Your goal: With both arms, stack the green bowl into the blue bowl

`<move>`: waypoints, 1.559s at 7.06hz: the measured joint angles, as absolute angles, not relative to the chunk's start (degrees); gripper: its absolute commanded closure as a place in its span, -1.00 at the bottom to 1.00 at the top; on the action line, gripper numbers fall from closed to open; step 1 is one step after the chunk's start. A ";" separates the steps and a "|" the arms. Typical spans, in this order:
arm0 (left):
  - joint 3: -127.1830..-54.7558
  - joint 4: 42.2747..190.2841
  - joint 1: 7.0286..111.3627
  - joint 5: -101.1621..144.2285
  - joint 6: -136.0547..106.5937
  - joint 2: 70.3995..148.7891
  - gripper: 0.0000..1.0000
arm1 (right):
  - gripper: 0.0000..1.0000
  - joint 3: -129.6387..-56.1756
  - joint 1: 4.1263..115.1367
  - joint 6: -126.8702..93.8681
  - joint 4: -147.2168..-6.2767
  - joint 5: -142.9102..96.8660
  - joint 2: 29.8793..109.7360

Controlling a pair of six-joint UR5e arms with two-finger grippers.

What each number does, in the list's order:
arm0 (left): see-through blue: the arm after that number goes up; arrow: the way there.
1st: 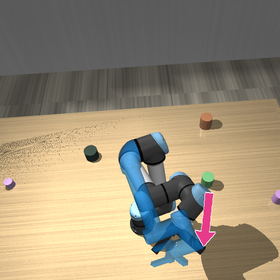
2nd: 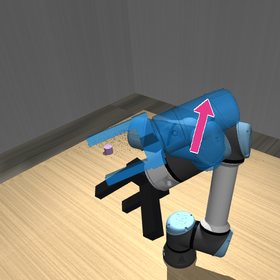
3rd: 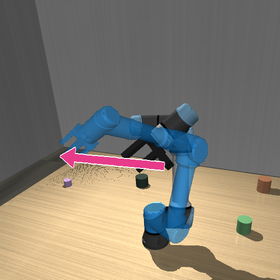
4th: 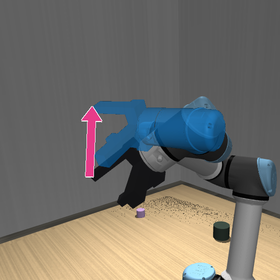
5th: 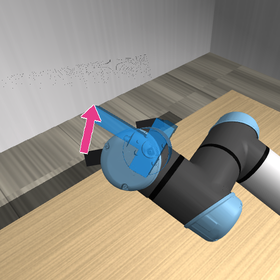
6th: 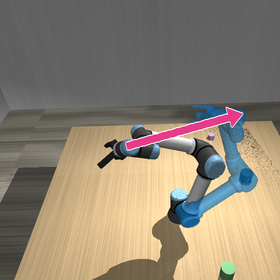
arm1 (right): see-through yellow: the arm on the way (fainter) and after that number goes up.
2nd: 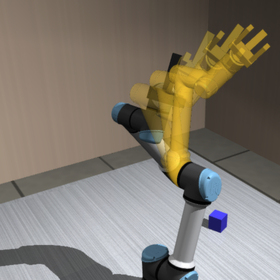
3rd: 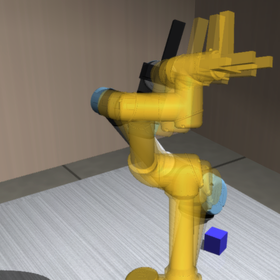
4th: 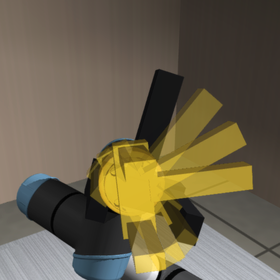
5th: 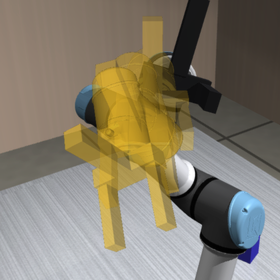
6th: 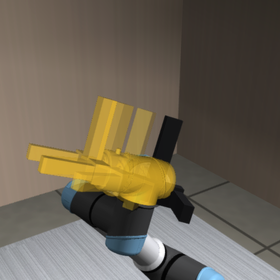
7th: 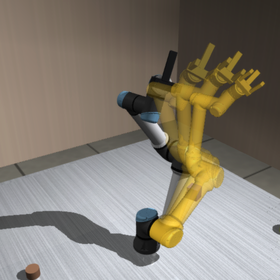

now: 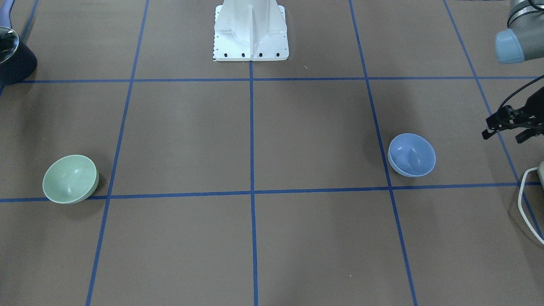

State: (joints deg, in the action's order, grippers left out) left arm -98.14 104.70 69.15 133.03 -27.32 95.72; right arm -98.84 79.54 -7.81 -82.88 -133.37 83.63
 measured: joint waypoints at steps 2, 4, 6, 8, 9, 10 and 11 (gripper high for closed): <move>-96.75 110.15 59.94 127.68 -33.84 96.39 -0.93 | -1.00 -98.87 79.40 -7.78 -82.88 -133.33 83.69; -92.96 112.17 55.87 125.18 -35.57 98.40 0.44 | -1.00 -98.83 79.37 -7.81 -82.88 -133.33 83.73; -89.92 114.30 54.89 124.92 -35.91 99.86 1.00 | -1.00 -98.80 79.37 -7.82 -82.88 -133.27 83.68; -89.95 115.00 54.83 125.36 -35.96 100.12 1.00 | -1.00 -98.79 79.36 -7.82 -82.88 -133.25 83.67; -90.75 114.90 54.83 125.85 -35.99 100.35 1.00 | -1.00 -98.79 79.36 -7.82 -82.88 -133.26 83.67; -91.75 114.57 55.02 126.95 -36.13 101.09 1.00 | -1.00 -98.80 79.36 -7.82 -82.88 -133.30 83.67; -92.98 113.89 55.30 128.07 -37.03 102.12 1.00 | -1.00 -98.84 79.36 -7.82 -82.88 -133.32 83.67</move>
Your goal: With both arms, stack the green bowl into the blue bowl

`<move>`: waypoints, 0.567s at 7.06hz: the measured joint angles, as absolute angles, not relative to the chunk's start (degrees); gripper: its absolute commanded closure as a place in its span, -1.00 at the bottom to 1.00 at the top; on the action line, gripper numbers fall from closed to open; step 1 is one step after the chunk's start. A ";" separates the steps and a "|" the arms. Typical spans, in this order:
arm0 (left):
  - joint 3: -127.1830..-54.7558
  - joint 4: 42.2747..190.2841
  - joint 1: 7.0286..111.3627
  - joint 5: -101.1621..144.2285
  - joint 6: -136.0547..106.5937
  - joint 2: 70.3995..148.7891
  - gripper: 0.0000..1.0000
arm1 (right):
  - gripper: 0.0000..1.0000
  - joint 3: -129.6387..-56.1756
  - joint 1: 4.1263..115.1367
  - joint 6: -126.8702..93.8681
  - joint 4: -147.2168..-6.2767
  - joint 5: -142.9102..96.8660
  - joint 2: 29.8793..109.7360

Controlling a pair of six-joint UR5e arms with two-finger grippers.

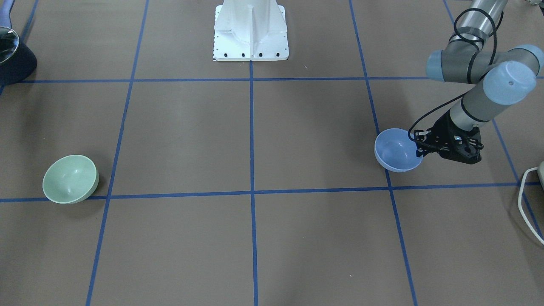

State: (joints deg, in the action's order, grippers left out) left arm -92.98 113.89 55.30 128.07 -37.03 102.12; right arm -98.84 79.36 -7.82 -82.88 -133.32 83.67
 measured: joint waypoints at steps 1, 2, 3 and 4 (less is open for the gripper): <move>-94.53 111.85 55.37 128.58 -39.75 103.93 1.00 | -1.00 -98.86 79.36 -7.82 -82.88 -133.33 83.67; -95.64 107.99 55.31 128.72 -43.27 107.35 1.00 | -1.00 -98.87 79.36 -7.82 -82.86 -133.33 83.67; -96.29 102.64 54.47 128.55 -47.02 112.09 1.00 | -1.00 -98.87 79.36 -7.82 -82.84 -133.35 83.67; -96.66 98.24 51.68 127.57 -52.19 116.77 1.00 | -1.00 -98.88 79.36 -7.82 -82.86 -133.39 83.67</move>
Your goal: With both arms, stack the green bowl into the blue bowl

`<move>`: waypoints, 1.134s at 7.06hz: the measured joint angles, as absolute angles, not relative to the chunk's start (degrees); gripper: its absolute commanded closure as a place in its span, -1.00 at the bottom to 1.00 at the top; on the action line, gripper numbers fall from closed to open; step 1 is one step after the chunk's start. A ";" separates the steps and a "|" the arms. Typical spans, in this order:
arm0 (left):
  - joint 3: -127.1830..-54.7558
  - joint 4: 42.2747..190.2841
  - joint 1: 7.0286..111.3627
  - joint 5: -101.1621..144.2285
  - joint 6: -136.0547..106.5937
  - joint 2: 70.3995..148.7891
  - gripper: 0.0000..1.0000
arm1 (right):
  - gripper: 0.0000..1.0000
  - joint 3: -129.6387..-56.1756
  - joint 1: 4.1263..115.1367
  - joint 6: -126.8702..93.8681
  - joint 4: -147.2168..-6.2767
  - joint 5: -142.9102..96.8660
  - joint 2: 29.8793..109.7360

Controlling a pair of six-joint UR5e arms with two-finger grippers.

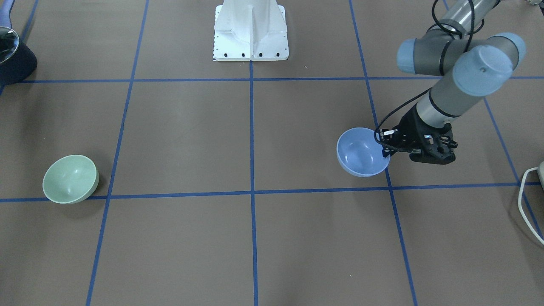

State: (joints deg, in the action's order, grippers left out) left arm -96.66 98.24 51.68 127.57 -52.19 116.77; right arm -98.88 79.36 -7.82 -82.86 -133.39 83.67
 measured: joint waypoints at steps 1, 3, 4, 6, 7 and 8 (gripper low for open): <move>-96.60 96.20 47.36 124.99 -58.09 120.49 1.00 | -1.00 -98.88 79.36 -7.81 -82.86 -133.39 83.69; -94.76 95.23 37.90 117.95 -67.28 126.50 1.00 | -1.00 -98.88 79.32 -7.80 -82.82 -133.39 83.74; -93.07 95.34 34.98 116.30 -69.78 129.00 1.00 | -1.00 -98.88 79.33 -7.81 -82.85 -133.39 83.75; -90.99 95.51 31.94 114.16 -71.30 131.53 0.99 | -1.00 -98.83 79.29 -7.82 -82.88 -133.34 83.76; -90.61 95.58 31.06 113.35 -71.41 131.83 0.81 | -1.00 -98.80 79.28 -7.84 -82.88 -133.33 83.76; -90.40 95.63 30.52 112.99 -71.42 131.92 0.66 | -1.00 -98.80 79.28 -7.88 -82.88 -133.33 83.76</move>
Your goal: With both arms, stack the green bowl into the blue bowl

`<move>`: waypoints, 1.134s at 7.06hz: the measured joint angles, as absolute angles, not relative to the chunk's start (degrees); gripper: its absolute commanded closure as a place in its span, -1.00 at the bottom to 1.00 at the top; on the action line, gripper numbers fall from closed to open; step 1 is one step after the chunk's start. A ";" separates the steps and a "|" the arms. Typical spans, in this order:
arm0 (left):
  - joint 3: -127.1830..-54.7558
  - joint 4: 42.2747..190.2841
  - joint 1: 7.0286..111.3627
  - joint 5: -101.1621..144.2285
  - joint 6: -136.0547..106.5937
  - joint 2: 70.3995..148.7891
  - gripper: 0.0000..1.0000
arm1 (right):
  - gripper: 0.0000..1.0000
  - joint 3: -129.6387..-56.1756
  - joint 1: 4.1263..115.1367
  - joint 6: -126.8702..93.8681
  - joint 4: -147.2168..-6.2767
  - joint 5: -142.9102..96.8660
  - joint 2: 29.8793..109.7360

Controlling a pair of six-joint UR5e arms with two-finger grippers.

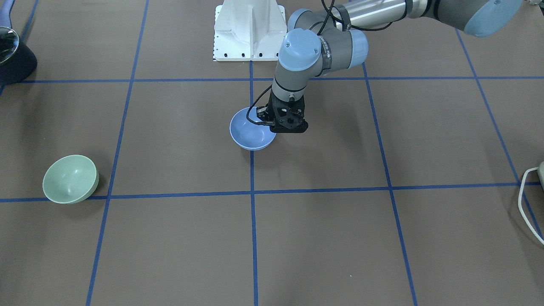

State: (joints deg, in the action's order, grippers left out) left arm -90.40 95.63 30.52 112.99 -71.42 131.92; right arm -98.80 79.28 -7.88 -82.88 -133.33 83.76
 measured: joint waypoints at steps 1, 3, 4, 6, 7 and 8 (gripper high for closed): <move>-90.18 95.68 30.24 112.87 -71.37 131.97 0.53 | -1.00 -98.83 79.29 -7.90 -82.88 -133.35 83.75; -89.59 95.73 29.94 112.29 -71.21 132.00 0.26 | -1.00 -98.87 79.30 -7.91 -82.88 -133.41 83.74; -89.41 96.01 29.78 111.84 -71.08 132.00 -0.20 | -1.00 -98.87 79.29 -7.91 -82.88 -133.41 83.73; -90.07 97.90 30.21 111.65 -70.58 131.85 -0.93 | -1.00 -98.88 79.28 -7.91 -82.88 -133.42 83.70; -91.39 98.24 31.45 111.82 -70.46 131.55 -0.95 | -1.00 -98.88 79.28 -7.91 -82.88 -133.42 83.71; -94.14 98.10 33.41 111.99 -70.08 129.88 -0.95 | -1.00 -98.88 79.28 -7.89 -82.86 -133.42 83.70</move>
